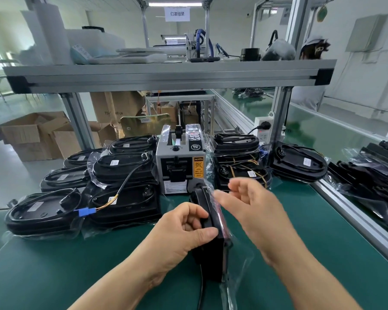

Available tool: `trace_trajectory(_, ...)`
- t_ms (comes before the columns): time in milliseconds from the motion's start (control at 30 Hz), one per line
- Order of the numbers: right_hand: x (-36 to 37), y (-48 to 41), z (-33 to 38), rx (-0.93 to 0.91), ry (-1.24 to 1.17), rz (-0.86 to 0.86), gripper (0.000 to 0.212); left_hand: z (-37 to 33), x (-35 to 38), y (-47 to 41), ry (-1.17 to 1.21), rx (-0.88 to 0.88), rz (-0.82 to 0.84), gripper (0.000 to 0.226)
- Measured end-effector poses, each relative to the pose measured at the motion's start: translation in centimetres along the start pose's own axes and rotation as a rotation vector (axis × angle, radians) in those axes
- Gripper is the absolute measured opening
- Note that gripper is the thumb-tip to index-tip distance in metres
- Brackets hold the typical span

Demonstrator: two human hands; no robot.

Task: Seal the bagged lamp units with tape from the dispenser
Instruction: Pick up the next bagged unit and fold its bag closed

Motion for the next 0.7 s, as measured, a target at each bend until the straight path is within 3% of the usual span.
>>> trace_trajectory(167, 4.1, -5.4, 2.0, -0.114, 0.470, 0.079, 0.056, -0.3, 0.0, 0.0, -0.063, 0.002, 0.022, 0.033)
trace_trajectory(300, 4.8, -7.1, 1.6, -0.155, 0.570, 0.078, 0.011, -0.6, -0.3, -0.2, -0.114, -0.003, 0.107, 0.032)
trace_trajectory(400, 4.7, -7.3, 1.4, -0.177, 0.579, 0.024, 0.013, -1.3, -0.6, -1.1, -0.139, -0.002, 0.177, 0.023)
trace_trajectory(467, 4.6, -7.3, 1.3, -0.184, 0.574, -0.010, 0.012, -1.4, -1.6, -3.5, -0.080, -0.032, 0.017, 0.015)
trace_trajectory(567, 4.3, -7.3, 1.0, -0.191, 0.579, -0.051, 0.012, 0.2, -4.3, -8.8, 0.189, -0.244, -0.412, 0.019)
trace_trajectory(700, 4.3, -6.9, 1.1, -0.258, 0.615, -0.067, 0.018, 2.0, -5.3, -13.5, 0.357, -0.445, -0.612, 0.017)
Point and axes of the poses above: each hand's wrist, its own y-axis away from the middle knuckle, its own x-axis out of the palm, z = x × y, the point moved 6 cm from there along -y, towards the middle knuckle, and after that the axes turned 9 degrees about -z, right-handed, at the moved point
